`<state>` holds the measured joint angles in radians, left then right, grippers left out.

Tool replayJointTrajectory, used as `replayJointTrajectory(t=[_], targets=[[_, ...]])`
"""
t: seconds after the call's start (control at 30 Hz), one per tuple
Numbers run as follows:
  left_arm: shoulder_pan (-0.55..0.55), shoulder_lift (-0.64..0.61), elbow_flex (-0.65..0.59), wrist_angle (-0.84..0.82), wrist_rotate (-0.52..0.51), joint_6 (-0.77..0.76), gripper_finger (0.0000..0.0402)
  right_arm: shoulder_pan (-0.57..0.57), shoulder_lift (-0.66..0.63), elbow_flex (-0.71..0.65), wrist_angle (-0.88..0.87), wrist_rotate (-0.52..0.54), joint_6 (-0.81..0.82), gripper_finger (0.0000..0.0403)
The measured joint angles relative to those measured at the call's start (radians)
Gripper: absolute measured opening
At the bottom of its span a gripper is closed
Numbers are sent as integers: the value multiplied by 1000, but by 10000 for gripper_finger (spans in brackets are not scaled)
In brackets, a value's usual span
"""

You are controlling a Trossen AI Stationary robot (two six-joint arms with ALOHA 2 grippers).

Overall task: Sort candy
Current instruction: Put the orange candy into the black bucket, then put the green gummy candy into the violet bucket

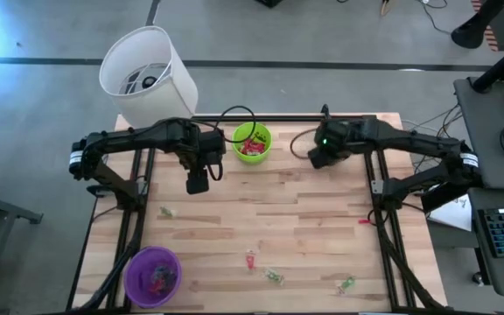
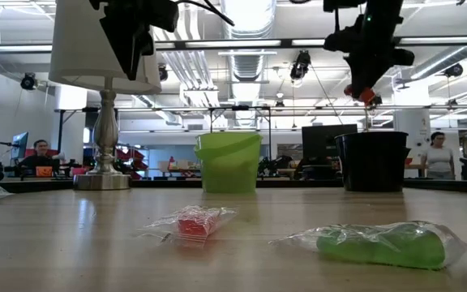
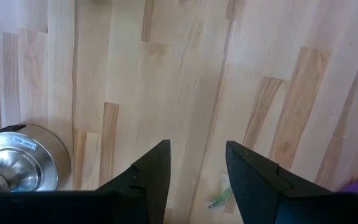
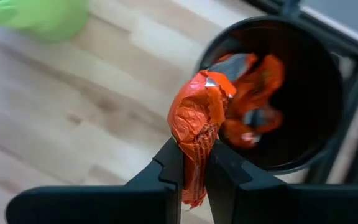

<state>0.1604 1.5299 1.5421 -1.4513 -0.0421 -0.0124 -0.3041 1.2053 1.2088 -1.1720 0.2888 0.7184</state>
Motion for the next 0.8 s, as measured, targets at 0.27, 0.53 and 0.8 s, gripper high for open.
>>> replayJointTrajectory(t=[0.27,0.53,0.8], targets=[[0,0,0,0,0,4,137,-158,10,-6,-3,1,-157,40],[0,0,0,-4,0,4,137,-266,10,-21,-3,-31,-245,89],[0,0,0,10,0,13,137,-299,10,-15,-4,-45,-194,127]])
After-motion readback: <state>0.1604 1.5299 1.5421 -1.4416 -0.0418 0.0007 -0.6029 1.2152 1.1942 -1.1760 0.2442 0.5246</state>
